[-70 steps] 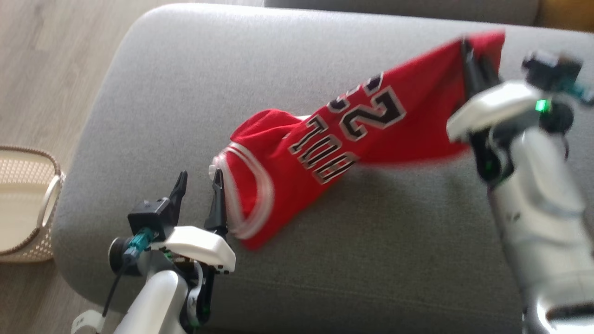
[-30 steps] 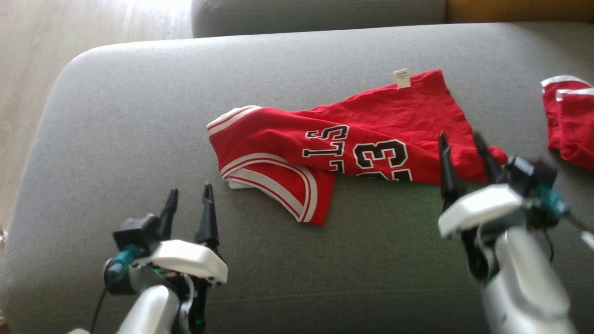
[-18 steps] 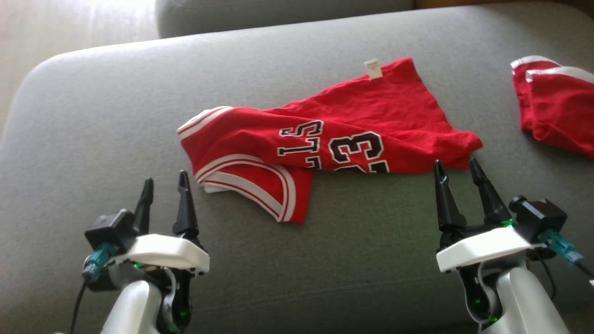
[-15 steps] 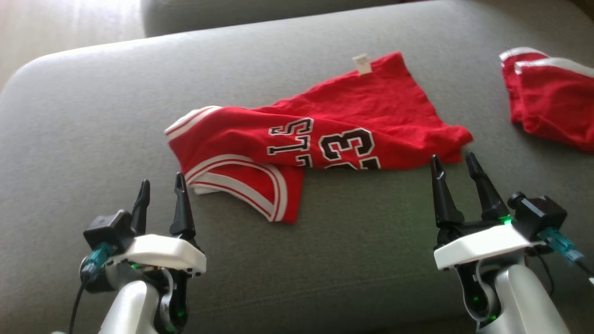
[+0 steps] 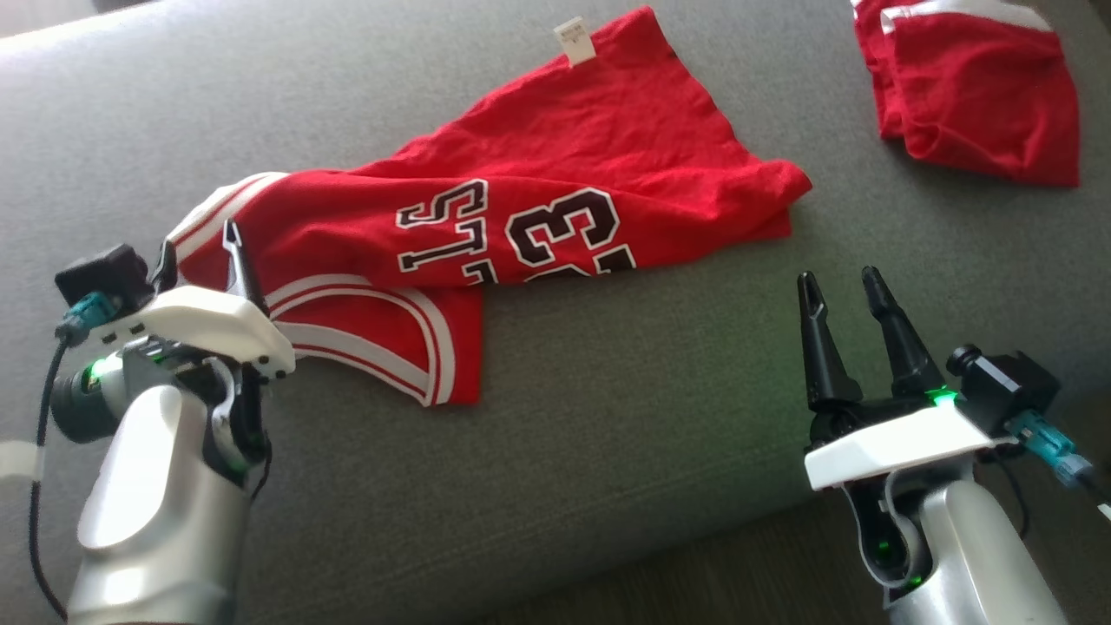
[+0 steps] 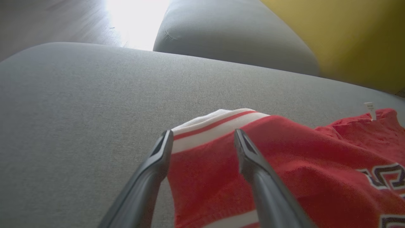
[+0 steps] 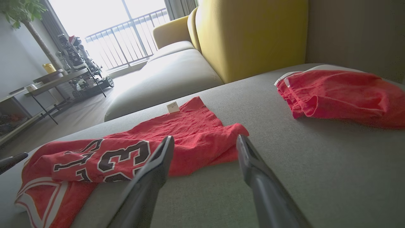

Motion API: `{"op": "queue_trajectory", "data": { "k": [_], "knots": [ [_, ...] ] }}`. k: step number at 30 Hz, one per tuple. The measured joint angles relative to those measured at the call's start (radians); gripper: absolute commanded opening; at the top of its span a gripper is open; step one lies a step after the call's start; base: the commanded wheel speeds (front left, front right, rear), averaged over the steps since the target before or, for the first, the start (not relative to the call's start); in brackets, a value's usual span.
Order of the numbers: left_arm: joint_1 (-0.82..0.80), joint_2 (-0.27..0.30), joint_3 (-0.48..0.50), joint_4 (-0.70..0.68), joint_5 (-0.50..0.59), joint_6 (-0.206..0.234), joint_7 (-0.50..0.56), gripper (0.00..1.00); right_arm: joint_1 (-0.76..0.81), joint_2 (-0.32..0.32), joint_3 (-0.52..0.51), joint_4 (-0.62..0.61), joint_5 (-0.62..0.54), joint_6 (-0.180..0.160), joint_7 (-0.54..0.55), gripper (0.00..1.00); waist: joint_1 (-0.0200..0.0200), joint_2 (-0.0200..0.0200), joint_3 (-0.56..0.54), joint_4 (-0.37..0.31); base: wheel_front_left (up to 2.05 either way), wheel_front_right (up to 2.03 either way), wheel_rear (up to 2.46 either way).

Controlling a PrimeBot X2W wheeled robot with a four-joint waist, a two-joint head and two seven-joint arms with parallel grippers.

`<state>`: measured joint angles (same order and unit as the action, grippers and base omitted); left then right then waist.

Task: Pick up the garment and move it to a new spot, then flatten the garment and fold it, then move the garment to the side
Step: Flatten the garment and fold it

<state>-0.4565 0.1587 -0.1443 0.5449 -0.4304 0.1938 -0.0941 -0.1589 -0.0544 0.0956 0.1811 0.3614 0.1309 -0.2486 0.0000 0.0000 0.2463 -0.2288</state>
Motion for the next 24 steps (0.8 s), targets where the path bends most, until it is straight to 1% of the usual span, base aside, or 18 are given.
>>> {"op": "queue_trajectory", "data": {
  "k": [5,9,11,14,15,16,17,19,22,24],
  "knots": [
    [-0.042,0.022,-0.004,0.083,-0.003,0.002,0.06,1.0,-0.02,0.0,0.005,-0.001,0.009,0.0,-0.001,1.0,0.0,0.0,0.034,-0.023,0.0,0.0,0.0],
    [-0.088,0.046,-0.008,0.144,0.008,0.007,0.08,1.0,-0.038,0.0,0.01,-0.002,0.016,0.0,-0.001,1.0,0.0,0.0,0.051,-0.031,0.0,0.0,0.0],
    [-0.111,0.051,-0.018,0.173,0.008,-0.007,0.093,1.0,-0.04,0.0,0.014,-0.002,0.02,0.0,-0.001,1.0,0.0,0.0,0.058,-0.033,0.0,0.0,0.0],
    [-0.139,0.058,-0.042,0.209,0.015,-0.041,0.112,1.0,-0.04,0.0,0.021,-0.002,0.02,0.0,-0.001,1.0,0.0,0.0,0.065,-0.036,0.0,0.0,0.0],
    [-0.139,0.058,-0.042,0.209,0.015,-0.041,0.112,1.0,-0.04,0.0,0.021,-0.002,0.02,0.0,-0.001,1.0,0.0,0.0,0.065,-0.036,0.0,0.0,0.0],
    [-0.147,0.06,-0.046,0.218,0.016,-0.052,0.118,0.44,-0.04,0.0,0.022,-0.001,0.02,0.0,-0.001,1.0,0.0,0.0,0.067,-0.037,0.0,0.0,0.0],
    [-0.152,0.062,-0.049,0.223,0.016,-0.062,0.119,0.0,-0.04,0.0,0.025,0.0,0.021,0.0,-0.001,1.0,0.0,0.0,0.068,-0.038,0.0,0.0,0.0],
    [-0.161,0.062,-0.066,0.229,0.018,-0.079,0.107,0.0,-0.04,0.0,0.027,0.0,0.027,0.0,-0.001,1.0,0.0,0.0,0.068,-0.04,0.0,0.0,0.0],
    [-0.164,0.061,-0.071,0.218,0.03,-0.078,0.041,0.0,-0.041,0.0,0.029,0.004,0.027,0.0,-0.001,1.0,0.0,0.0,0.065,-0.04,0.0,0.0,0.0],
    [-0.165,0.069,-0.07,0.188,0.046,-0.07,-0.017,0.0,-0.04,0.0,0.03,0.006,0.027,0.0,-0.001,1.0,0.0,0.0,0.06,-0.041,0.0,0.0,0.0]
  ]
}}
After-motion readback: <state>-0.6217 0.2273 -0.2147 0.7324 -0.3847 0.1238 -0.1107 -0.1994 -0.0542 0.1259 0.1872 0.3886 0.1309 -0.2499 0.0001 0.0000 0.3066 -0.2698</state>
